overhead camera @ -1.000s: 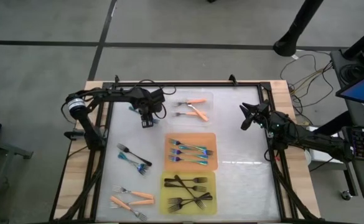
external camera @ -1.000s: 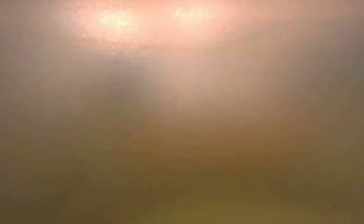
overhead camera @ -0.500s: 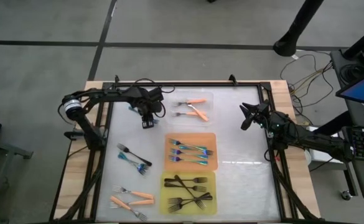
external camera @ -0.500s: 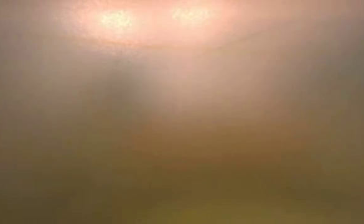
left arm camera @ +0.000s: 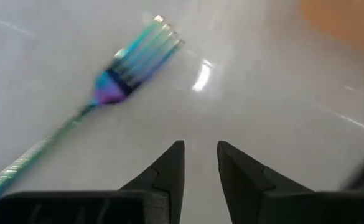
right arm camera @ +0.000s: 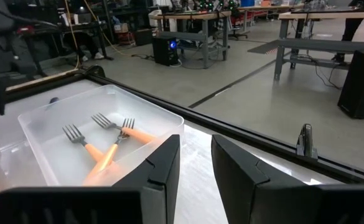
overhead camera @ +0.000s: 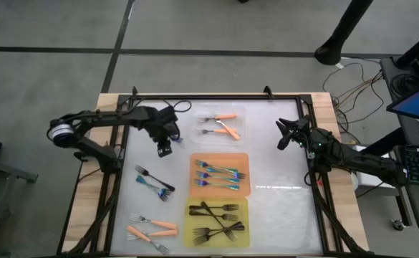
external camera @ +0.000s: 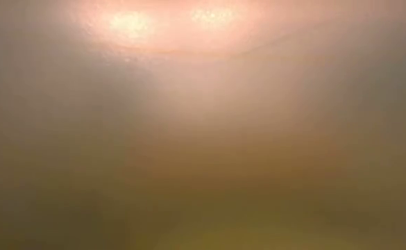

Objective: Sort silverware by color (type)
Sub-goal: Put the blue fork into the orange bin

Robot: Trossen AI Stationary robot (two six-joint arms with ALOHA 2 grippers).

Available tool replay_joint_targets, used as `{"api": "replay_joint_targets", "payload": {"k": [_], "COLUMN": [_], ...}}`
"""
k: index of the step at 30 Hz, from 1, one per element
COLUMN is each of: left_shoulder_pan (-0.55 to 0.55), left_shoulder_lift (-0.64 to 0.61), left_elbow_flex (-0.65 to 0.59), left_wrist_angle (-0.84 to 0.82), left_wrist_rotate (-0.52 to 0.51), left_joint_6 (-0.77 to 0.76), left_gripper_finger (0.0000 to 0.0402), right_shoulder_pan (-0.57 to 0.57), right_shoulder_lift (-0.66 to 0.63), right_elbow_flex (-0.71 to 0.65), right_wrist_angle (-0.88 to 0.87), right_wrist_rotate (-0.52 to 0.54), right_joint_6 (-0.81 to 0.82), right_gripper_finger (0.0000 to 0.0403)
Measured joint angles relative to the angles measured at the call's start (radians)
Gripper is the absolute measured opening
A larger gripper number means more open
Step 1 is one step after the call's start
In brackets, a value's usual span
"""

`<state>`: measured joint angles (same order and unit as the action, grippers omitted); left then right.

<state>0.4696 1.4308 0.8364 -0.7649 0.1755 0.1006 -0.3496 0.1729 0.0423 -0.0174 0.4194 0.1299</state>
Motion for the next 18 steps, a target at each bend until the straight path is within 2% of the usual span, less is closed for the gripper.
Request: {"api": "replay_joint_targets", "payload": {"k": [6, 11, 18], "left_shoulder_pan": [0.003, 0.016, 0.037], "left_shoulder_lift": [-0.065, -0.047, -0.003], "left_elbow_flex": [-0.105, -0.153, -0.158], "left_wrist_angle": [0.153, 0.214, 0.336], "left_wrist_rotate": [-0.256, -0.274, -0.334], "left_joint_6": [0.113, 0.268, 0.374], "left_gripper_finger": [0.0077, 0.0077, 0.0077], "right_shoulder_pan": [0.0, 0.0, 0.0], "right_shoulder_lift": [0.0, 0.0, 0.0], "right_elbow_flex": [0.0, 0.0, 0.0], "right_wrist_angle": [0.0, 0.0, 0.0], "right_wrist_rotate": [0.0, 0.0, 0.0], "right_joint_6": [0.0, 0.0, 0.0], "right_gripper_finger": [0.0084, 0.0084, 0.0084]}}
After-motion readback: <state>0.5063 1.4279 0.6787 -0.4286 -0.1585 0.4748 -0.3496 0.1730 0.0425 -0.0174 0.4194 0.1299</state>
